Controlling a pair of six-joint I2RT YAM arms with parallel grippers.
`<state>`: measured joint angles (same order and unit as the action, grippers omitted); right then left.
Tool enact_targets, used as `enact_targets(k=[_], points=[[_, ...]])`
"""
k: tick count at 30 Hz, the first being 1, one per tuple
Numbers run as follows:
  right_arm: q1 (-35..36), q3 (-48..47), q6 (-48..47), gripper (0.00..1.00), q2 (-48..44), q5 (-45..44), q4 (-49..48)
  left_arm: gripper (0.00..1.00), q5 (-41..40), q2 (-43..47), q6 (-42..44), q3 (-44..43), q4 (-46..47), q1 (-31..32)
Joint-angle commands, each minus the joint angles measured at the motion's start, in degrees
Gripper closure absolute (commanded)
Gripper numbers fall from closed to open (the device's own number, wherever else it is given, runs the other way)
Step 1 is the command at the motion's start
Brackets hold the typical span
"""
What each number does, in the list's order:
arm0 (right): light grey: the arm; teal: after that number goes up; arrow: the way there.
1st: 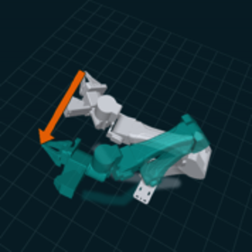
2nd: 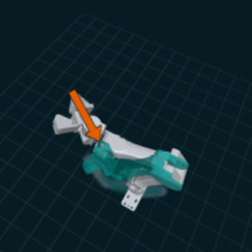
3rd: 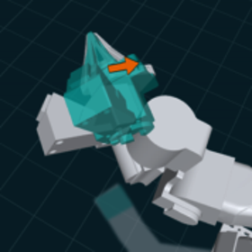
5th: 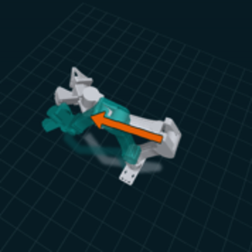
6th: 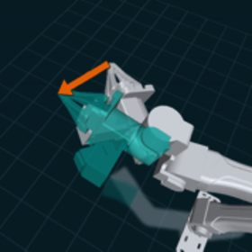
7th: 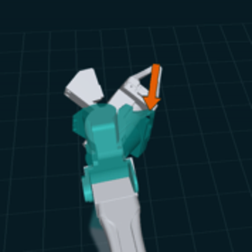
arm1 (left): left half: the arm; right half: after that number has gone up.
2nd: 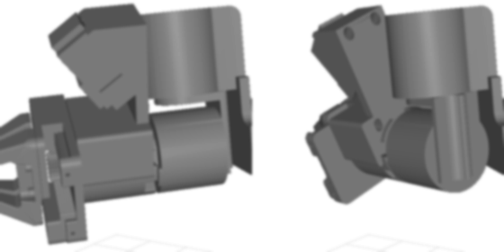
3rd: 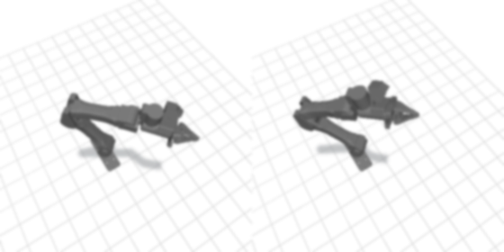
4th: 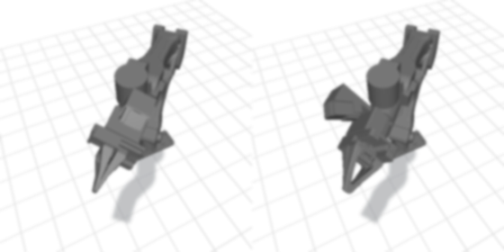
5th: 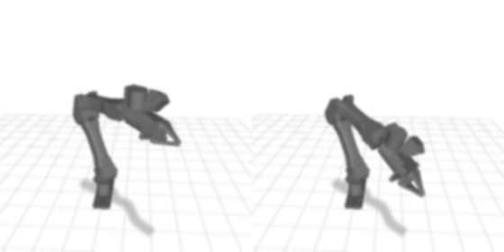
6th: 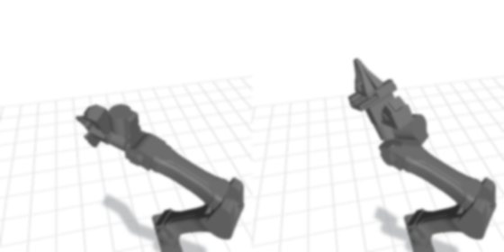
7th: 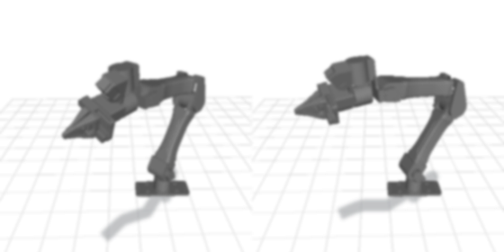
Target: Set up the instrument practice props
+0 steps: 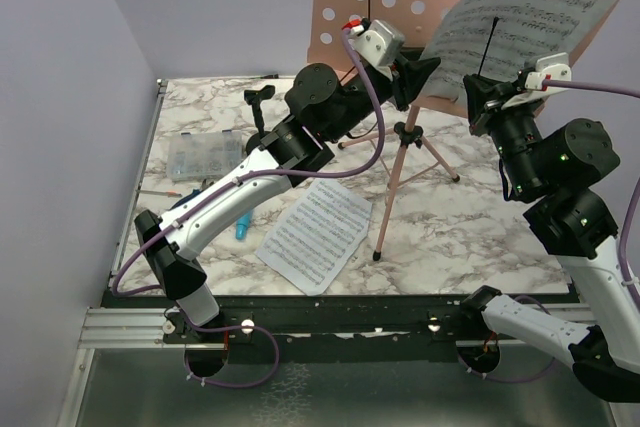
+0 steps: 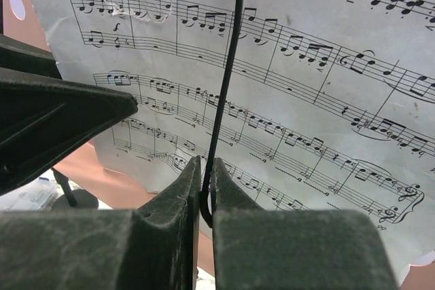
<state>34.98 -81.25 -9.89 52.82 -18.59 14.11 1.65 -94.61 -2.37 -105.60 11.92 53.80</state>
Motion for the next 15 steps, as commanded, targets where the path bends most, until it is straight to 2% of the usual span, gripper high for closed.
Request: enact_targets(k=[1,5,15], points=[[0.4,0.5,1.3,0.90,-0.2,2.2,-1.2,0.65,-2.2,2.1,0.9,1.0,1.0,-0.1],[0.4,0.4,1.3,0.87,-0.2,2.5,-1.3,0.56,-2.3,2.3,1.1,1.1,1.2,-0.1],[0.4,0.1,1.2,0.81,-0.7,2.9,-1.2,0.41,-2.6,3.1,1.5,2.2,2.2,-0.1]])
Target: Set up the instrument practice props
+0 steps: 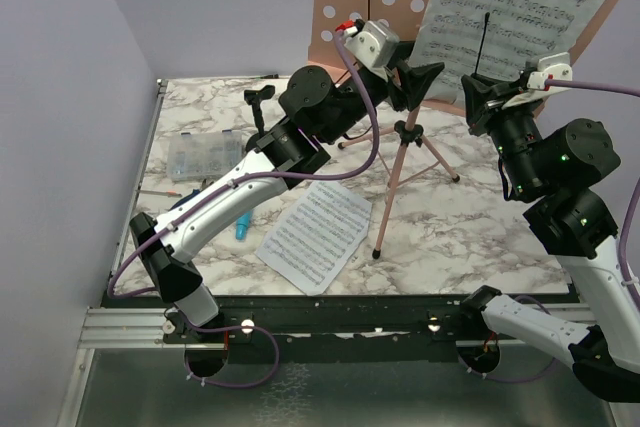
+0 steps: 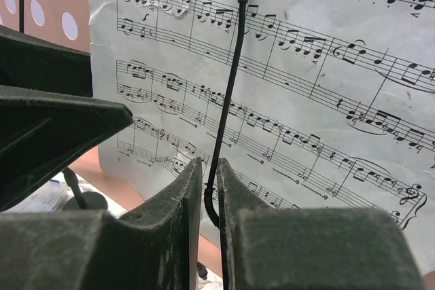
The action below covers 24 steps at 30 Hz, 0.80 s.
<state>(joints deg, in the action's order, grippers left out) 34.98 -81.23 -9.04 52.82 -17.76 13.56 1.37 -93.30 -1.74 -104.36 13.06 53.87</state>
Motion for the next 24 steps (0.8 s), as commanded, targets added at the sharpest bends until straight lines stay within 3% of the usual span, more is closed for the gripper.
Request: enact_targets(k=[1,9,17,24], points=[[0.4,0.0,0.3,0.80,-0.7,2.1,-0.7,0.39,-2.3,1.9,0.9,1.0,1.2,-0.2],[0.4,0.3,0.2,0.67,-1.3,2.8,-1.2,0.16,-1.4,2.9,1.1,2.3,2.0,-0.1],[0.4,0.0,0.1,0.58,-1.0,2.0,-0.9,0.11,-1.4,3.8,1.3,3.5,2.3,-0.2],[0.4,1.3,0.1,0.51,-1.0,-6.8,-2.4,0.10,-1.4,5.6,1.5,5.6,3.0,-0.2]])
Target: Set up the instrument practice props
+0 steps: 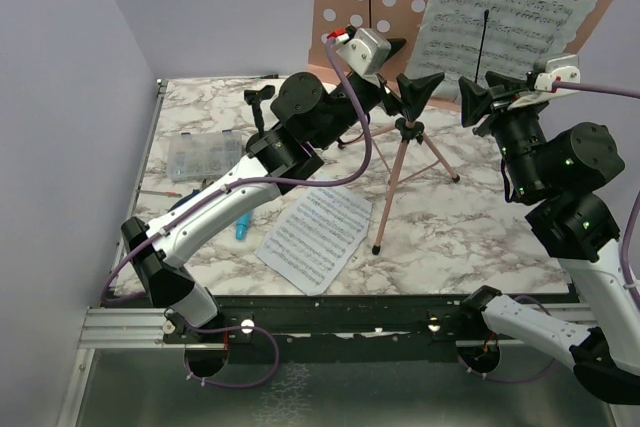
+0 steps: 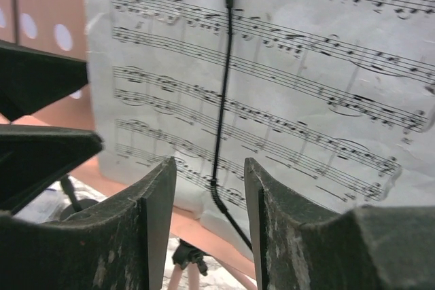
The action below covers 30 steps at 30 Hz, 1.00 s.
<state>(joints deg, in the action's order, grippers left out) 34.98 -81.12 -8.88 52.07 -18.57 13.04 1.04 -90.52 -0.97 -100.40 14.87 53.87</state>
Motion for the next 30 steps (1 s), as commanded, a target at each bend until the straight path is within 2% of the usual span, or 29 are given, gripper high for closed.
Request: enact_targets(k=[1,11,19,26,30], points=[[0.4,1.3,0.0,0.51,-0.4,-6.7,-2.1,0.10,-1.0,3.2,0.7,1.9,1.2,-0.2],[0.4,1.6,0.0,0.50,0.5,-10.1,-3.0,0.09,-1.1,7.1,0.7,6.3,2.2,-0.1],[0.4,0.2,1.1,0.50,1.8,-14.2,-1.5,0.09,-1.9,11.9,-0.5,13.4,2.2,-0.2],[0.4,-0.4,2.8,0.49,-0.3,-9.1,1.4,0.08,-1.6,16.7,-2.3,19.6,-0.4,-0.2],[0.4,-0.2,4.9,0.39,-2.8,-6.1,2.3,0.08,-1.1,19.2,-3.3,23.3,-2.4,-0.2]])
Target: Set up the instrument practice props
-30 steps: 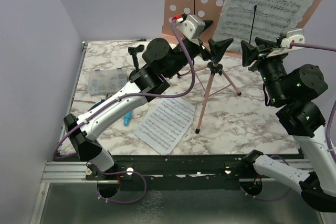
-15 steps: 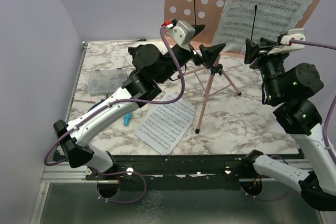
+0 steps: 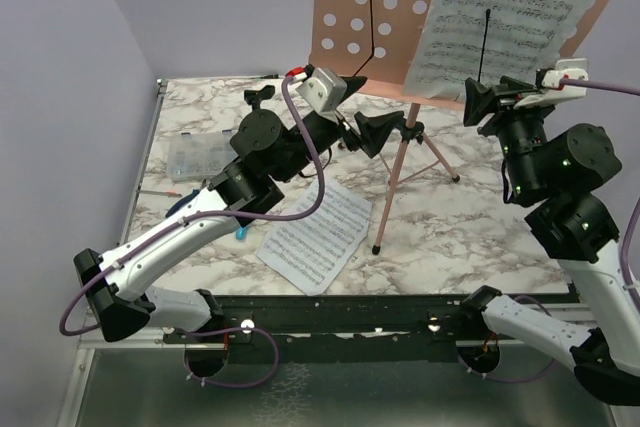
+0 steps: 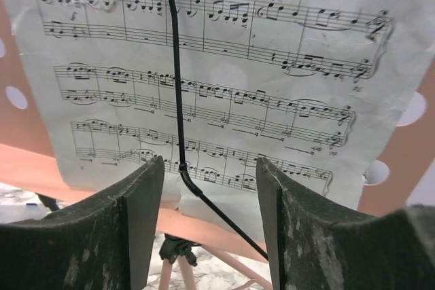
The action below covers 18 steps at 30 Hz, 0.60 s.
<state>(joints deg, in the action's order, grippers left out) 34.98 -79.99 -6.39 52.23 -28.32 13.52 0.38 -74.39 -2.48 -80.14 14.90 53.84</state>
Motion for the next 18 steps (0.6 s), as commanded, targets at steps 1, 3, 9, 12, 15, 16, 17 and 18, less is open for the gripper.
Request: enact_targets(k=[1,3,9,12,15,16,17,18], points=[[0.4,-1.2,2.9,0.36,-3.6,4.0,2.1,0.07,-0.4,3.7,-2.1,4.2,-2.7,-0.1],[0.4,-0.8,3.4,0.32,-5.1,4.0,2.5,0.07,1.1,5.1,-3.0,6.5,-3.4,-0.1],[0.4,-1.0,4.7,0.23,-8.3,6.3,5.3,0.06,1.9,8.6,-6.2,14.1,-4.1,-0.1],[0.4,-0.2,5.3,0.19,-10.0,9.5,6.6,0.05,1.8,9.9,-8.3,18.3,-4.6,-0.1],[0.4,1.1,5.4,0.18,-11.6,14.3,7.8,0.05,1.8,10.9,-10.9,22.6,-5.5,-0.1],[0.4,1.6,5.3,0.18,-12.2,15.8,8.0,0.04,1.8,11.2,-11.7,24.2,-5.5,-0.1],[0.4,2.3,5.4,0.18,-12.6,18.0,8.3,0.04,1.6,11.3,-12.7,25.6,-5.5,-0.1],[0.4,2.8,5.4,0.18,-13.0,19.7,8.7,0.04,1.5,11.5,-13.9,27.2,-5.4,-0.1]])
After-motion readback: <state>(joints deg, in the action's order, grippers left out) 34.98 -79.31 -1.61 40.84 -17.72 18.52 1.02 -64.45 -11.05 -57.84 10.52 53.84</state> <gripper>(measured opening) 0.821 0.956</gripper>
